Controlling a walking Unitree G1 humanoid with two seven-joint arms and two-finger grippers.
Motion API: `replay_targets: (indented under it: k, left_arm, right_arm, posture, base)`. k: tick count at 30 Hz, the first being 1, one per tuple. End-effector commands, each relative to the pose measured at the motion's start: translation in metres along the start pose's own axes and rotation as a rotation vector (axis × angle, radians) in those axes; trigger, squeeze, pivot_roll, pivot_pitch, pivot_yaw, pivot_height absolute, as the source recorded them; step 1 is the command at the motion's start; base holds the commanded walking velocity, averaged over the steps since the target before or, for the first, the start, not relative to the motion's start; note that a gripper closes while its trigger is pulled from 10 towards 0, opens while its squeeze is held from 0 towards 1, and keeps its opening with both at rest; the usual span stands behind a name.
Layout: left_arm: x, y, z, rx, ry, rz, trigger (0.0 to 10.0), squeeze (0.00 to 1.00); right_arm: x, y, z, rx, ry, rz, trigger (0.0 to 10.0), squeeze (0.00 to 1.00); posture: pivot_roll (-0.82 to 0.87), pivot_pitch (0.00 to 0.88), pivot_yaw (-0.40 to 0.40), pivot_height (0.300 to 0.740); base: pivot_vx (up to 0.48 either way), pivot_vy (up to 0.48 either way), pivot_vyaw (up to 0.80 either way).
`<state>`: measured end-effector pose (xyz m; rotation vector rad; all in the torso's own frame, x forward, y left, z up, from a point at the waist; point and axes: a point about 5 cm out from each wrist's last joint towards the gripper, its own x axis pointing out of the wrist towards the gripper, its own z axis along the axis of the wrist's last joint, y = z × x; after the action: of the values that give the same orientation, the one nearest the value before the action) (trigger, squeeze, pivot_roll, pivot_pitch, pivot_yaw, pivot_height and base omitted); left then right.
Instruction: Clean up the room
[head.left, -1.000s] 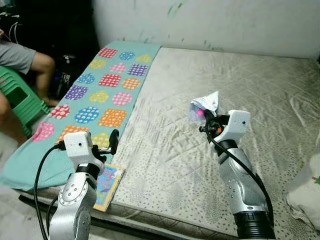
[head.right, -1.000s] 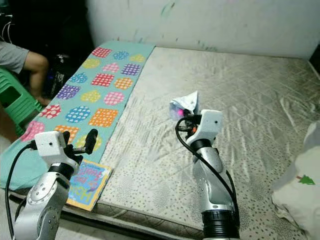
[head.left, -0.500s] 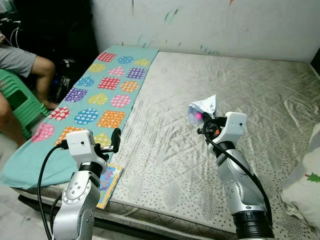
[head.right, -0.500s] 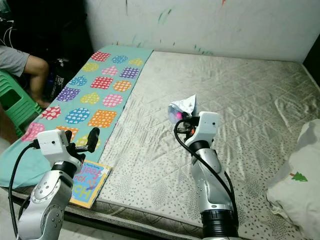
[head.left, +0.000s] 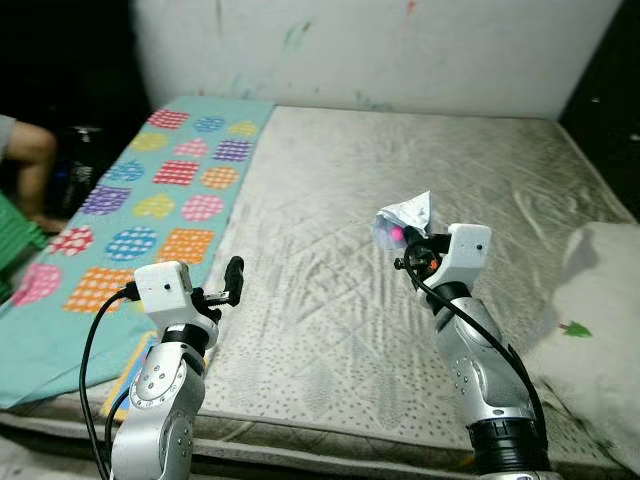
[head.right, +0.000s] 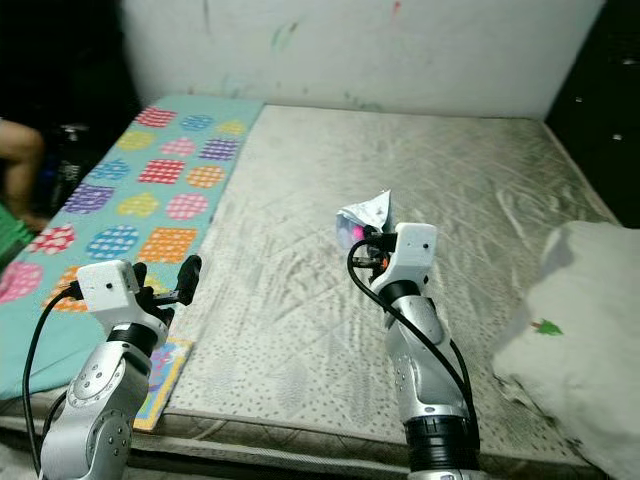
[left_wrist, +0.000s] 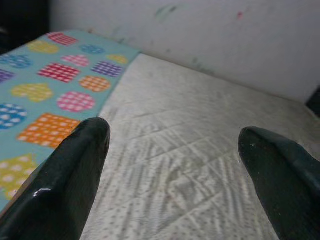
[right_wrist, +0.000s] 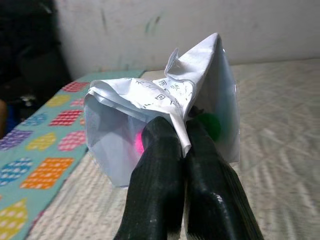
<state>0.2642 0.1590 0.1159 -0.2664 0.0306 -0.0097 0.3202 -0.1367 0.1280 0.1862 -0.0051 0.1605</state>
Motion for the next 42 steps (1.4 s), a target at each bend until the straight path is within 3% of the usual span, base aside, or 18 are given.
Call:
replay_targets:
  k: [1, 7, 15, 26, 42]
  left_arm:
    - [0.001, -0.005, 0.002, -0.014, -0.008, -0.026, 10.0, 0.0]
    - [0.0, -0.003, -0.003, -0.055, 0.018, 0.002, 10.0, 0.0]
    - [0.002, -0.004, -0.001, -0.032, 0.016, -0.028, 10.0, 0.0]
    - [-0.001, 0.001, 0.0, -0.027, 0.01, -0.011, 10.0, 0.0]
    - [0.002, 0.0, -0.001, -0.028, 0.013, -0.018, 10.0, 0.0]
  right_arm:
    - [0.003, 0.001, 0.001, -0.006, 0.014, 0.017, 10.0, 0.0]
    - [0.002, 0.003, 0.003, -0.02, 0.016, 0.01, 10.0, 0.0]
    - [-0.001, 0.014, -0.003, 0.002, 0.021, -0.001, 10.0, 0.0]
    - [-0.002, 0.01, -0.006, 0.002, 0.029, -0.013, 10.0, 0.0]
    - [-0.001, 0.01, -0.008, -0.007, 0.031, -0.011, 10.0, 0.0]
  posture:
    - [-0.06, 0.0, -0.014, 0.74]
    - [-0.11, 0.0, -0.012, 0.74]
    - [-0.11, 0.0, 0.009, 0.74]
    - [-0.1, 0.0, 0.019, 0.74]
    - [-0.11, 0.0, 0.019, 0.74]
  base:
    - [0.0, 0.0, -0.7]
    - [0.0, 0.0, -0.62]
    - [0.0, 0.0, -0.78]
    - [0.0, 0.0, -0.68]
    - [0.0, 0.302, -0.48]
